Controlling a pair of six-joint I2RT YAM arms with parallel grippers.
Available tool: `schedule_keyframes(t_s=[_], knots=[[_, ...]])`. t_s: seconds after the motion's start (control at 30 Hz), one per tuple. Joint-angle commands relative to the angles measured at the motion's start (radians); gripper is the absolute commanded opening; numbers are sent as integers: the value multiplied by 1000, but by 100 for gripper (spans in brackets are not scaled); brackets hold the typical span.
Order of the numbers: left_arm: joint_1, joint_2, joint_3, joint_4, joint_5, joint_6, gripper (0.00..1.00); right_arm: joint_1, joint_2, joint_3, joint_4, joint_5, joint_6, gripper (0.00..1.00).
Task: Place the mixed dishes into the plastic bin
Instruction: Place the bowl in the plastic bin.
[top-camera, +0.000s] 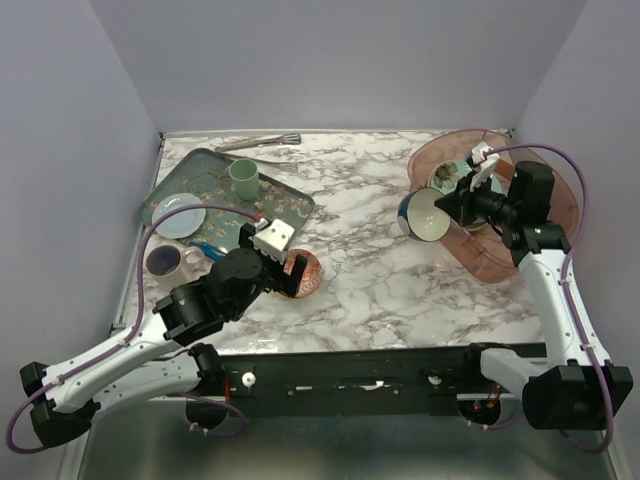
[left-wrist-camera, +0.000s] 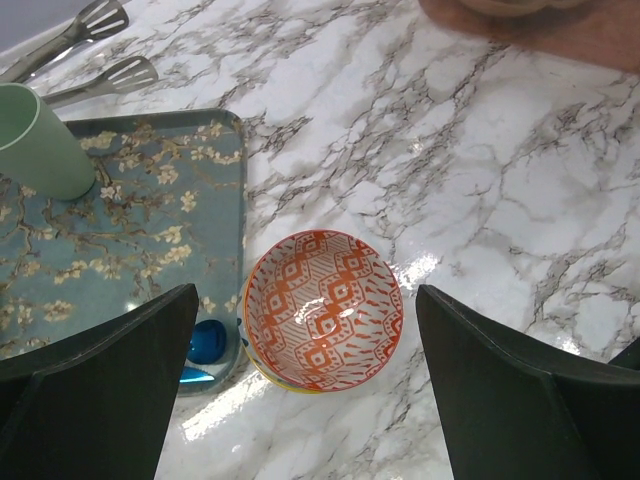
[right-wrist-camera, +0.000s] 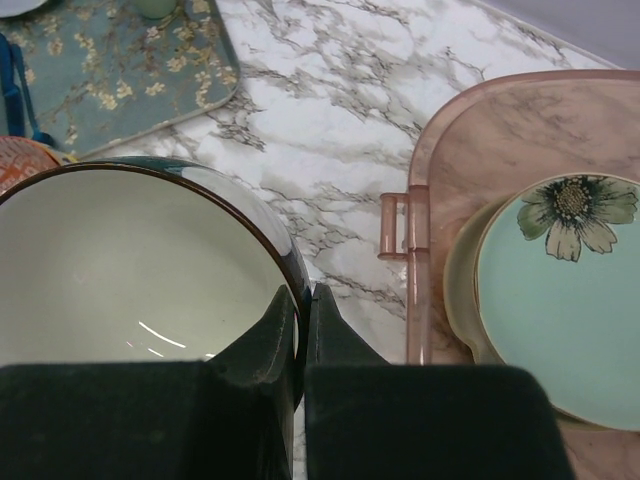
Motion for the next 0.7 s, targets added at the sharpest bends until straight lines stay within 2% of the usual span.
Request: schedule_keyframes(t_s=[0.0, 0.37, 0.67], knots=[[11, -41, -12, 20, 10, 19, 99, -9, 33, 63, 26, 75, 5, 1], [50, -63, -12, 20, 53, 5, 99, -19, 157, 173, 23, 237, -20, 1], [80, -93, -23, 31, 90, -4, 99, -72, 300, 293, 24, 366, 115, 1]])
